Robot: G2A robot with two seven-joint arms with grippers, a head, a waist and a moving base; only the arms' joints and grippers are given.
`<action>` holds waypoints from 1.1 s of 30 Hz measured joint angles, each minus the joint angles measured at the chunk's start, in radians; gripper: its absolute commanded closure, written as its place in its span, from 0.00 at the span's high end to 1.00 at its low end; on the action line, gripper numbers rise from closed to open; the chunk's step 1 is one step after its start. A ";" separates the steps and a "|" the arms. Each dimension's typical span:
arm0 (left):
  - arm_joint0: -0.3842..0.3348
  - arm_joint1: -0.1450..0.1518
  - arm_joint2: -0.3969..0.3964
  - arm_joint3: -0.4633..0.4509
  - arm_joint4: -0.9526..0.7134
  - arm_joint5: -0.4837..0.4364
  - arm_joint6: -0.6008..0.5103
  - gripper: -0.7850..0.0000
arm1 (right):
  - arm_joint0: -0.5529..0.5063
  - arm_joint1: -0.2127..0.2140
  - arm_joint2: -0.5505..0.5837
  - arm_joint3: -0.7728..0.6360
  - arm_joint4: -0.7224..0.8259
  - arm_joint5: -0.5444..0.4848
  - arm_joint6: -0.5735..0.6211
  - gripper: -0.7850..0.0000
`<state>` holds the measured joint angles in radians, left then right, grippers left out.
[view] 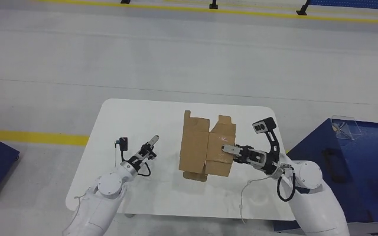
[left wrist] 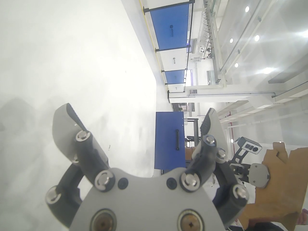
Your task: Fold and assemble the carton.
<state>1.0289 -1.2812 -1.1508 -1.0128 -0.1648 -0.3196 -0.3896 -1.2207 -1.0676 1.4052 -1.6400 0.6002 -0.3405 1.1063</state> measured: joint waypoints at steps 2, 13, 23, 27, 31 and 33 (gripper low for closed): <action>0.000 0.000 -0.001 0.001 0.001 -0.002 0.000 1.00 | 0.000 0.000 0.000 0.001 0.000 -0.001 0.000 0.00; 0.000 0.000 -0.001 0.001 0.001 -0.002 0.000 1.00 | 0.000 0.000 0.000 0.001 0.000 -0.001 0.000 0.00; 0.000 0.000 -0.001 0.001 0.001 -0.002 0.000 1.00 | 0.055 -0.012 -0.060 -0.030 0.100 -0.100 0.086 0.00; 0.000 0.000 -0.001 0.001 0.001 -0.002 0.000 1.00 | 0.101 -0.015 -0.054 -0.021 0.193 -0.122 0.148 0.00; 0.000 0.000 -0.001 0.001 0.001 -0.002 0.000 1.00 | 0.123 -0.020 -0.061 0.033 0.321 -0.078 0.173 0.00; 0.000 0.000 -0.001 0.001 0.001 -0.002 0.000 1.00 | 0.130 -0.028 -0.089 0.087 0.460 0.031 0.176 0.00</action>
<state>1.0291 -1.2808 -1.1523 -1.0120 -0.1639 -0.3216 -0.3893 -1.0909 -1.0956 1.3165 -1.5525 1.0599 -0.3091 1.2824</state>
